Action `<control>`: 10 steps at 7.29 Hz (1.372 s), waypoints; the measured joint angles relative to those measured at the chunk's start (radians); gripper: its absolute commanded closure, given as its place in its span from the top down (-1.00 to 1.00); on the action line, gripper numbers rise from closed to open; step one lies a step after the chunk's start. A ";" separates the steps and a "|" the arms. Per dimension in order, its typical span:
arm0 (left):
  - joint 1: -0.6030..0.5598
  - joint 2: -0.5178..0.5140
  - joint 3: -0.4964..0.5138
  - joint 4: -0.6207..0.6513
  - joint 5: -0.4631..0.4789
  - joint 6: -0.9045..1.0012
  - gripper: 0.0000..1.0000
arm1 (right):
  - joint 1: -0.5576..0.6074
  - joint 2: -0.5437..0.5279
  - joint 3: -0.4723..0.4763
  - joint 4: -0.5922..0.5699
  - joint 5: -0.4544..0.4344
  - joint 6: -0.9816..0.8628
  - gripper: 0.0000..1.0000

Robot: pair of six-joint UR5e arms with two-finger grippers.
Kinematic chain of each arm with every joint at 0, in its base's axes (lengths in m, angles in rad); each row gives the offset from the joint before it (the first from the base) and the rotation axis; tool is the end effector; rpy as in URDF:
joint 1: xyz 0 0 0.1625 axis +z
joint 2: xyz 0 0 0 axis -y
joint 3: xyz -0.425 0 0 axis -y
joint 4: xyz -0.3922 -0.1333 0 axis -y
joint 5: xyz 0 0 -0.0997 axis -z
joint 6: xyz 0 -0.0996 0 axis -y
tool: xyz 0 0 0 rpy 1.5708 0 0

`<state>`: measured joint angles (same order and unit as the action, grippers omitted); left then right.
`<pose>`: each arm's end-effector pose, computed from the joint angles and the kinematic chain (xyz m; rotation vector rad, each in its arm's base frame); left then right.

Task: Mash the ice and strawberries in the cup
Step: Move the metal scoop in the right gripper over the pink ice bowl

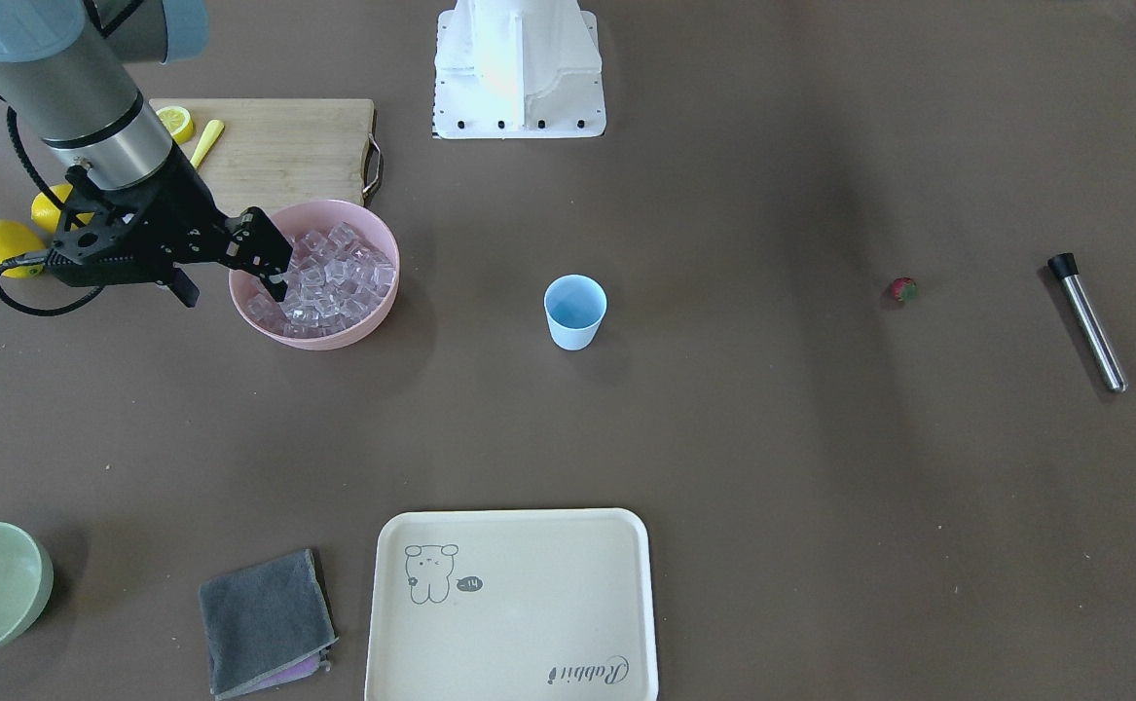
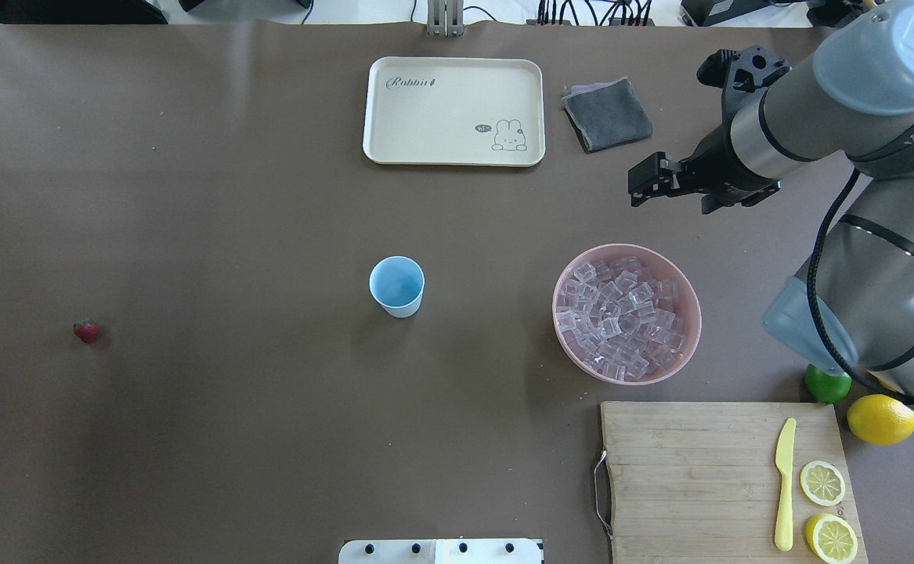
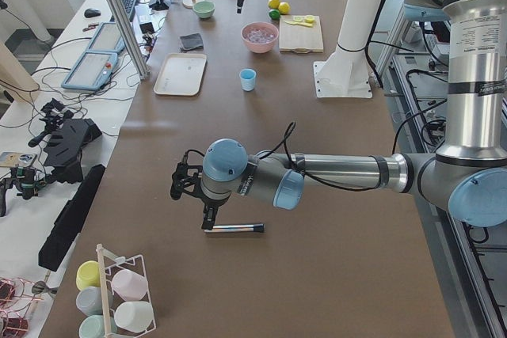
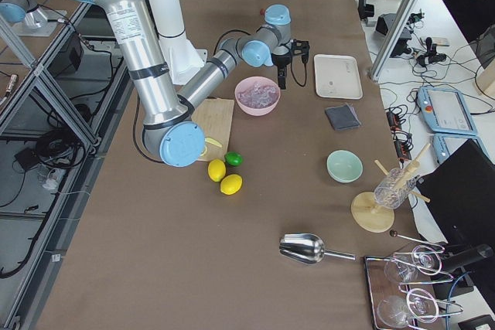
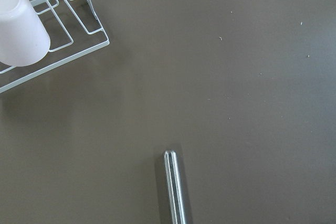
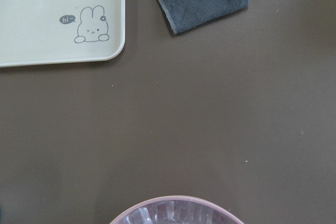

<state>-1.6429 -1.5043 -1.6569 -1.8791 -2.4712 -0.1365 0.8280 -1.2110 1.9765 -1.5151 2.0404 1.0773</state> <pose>-0.0896 -0.4730 0.6053 0.2763 0.9007 -0.0453 -0.3174 -0.4761 0.2761 0.1448 -0.9069 0.1179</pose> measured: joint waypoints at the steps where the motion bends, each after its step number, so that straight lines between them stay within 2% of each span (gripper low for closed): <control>1: 0.000 0.000 0.000 0.001 0.000 0.000 0.98 | -0.039 -0.001 0.009 0.002 -0.021 0.017 0.99; 4: 0.000 -0.001 0.000 0.000 0.000 0.000 0.98 | -0.177 -0.005 0.020 0.000 -0.144 0.041 0.99; 6: -0.001 -0.001 -0.001 -0.001 0.000 0.000 0.98 | -0.224 -0.012 0.007 -0.010 -0.185 0.042 0.96; 8: -0.003 -0.001 -0.002 -0.001 0.000 0.000 0.98 | -0.259 -0.026 -0.002 -0.024 -0.223 0.041 0.73; 9: -0.004 -0.001 -0.003 -0.001 0.000 0.000 0.98 | -0.276 -0.029 -0.002 -0.032 -0.235 0.042 0.44; 10: -0.004 -0.001 -0.003 -0.001 0.000 0.000 0.98 | -0.289 -0.028 -0.002 -0.044 -0.243 0.041 0.35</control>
<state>-1.6471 -1.5048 -1.6597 -1.8800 -2.4713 -0.1365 0.5393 -1.2393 1.9746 -1.5592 1.7979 1.1183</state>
